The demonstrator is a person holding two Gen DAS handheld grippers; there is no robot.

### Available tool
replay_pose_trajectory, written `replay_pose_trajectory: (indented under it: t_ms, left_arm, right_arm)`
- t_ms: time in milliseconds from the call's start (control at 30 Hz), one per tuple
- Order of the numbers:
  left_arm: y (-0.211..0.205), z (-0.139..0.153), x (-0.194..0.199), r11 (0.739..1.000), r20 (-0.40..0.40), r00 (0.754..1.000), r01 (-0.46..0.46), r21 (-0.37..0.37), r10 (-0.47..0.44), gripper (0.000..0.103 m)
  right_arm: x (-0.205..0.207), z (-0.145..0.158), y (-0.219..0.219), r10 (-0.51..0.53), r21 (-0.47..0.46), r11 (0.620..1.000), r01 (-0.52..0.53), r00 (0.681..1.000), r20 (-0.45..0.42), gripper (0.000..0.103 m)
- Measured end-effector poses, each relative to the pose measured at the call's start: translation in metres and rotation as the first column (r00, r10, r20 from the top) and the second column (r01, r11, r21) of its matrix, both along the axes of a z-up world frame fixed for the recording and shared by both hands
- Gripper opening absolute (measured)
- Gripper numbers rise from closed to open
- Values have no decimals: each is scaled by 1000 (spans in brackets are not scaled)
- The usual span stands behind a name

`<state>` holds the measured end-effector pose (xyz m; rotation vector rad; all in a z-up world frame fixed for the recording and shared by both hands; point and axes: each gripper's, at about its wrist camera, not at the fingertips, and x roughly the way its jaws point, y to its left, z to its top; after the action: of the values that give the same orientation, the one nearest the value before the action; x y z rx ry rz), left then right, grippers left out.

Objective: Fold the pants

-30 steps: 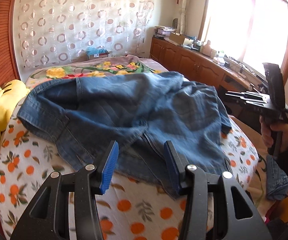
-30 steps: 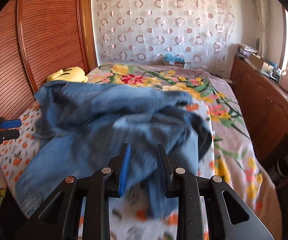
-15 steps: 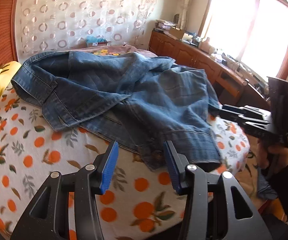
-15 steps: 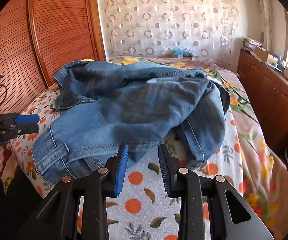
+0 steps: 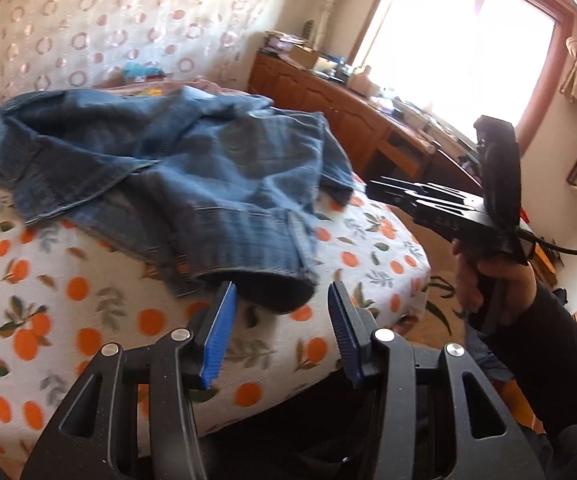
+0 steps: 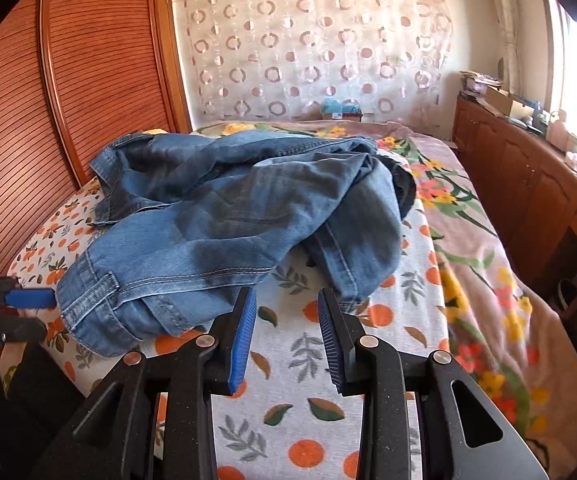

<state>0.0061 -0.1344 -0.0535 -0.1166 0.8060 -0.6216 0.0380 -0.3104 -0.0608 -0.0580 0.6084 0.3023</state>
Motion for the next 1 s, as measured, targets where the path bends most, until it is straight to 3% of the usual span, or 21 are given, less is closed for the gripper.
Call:
replay_pose_trajectory:
  t_ms: [200, 233, 267, 400, 600, 733, 1000]
  left_arm:
    - [-24, -6, 19, 998, -26, 998, 49, -30, -49, 45]
    - [-26, -5, 21, 998, -15, 999, 51, -42, -52, 38]
    - [-27, -5, 22, 998, -15, 998, 52, -39, -53, 21]
    - [-20, 4, 24, 998, 16, 999, 48, -42, -47, 7]
    - [8, 37, 23, 998, 113, 992, -55, -29, 58, 5]
    - [30, 60, 31, 995, 164, 981, -98, -31, 102, 5]
    - [63, 112, 50, 985, 280, 944, -172, -27, 172, 5]
  right_arm:
    - [8, -6, 8, -25, -19, 999, 26, 1000, 8, 33]
    - [10, -6, 7, -29, -24, 999, 29, 1000, 9, 33]
    - [14, -7, 5, -33, -29, 999, 34, 999, 10, 33]
    - [33, -11, 3, -41, -55, 998, 41, 999, 1, 34]
    - [65, -17, 0, -69, -92, 994, 64, 996, -48, 34]
    - [79, -21, -1, -70, -53, 997, 64, 989, -127, 39]
    - [78, -19, 8, -65, -69, 996, 56, 988, -138, 46]
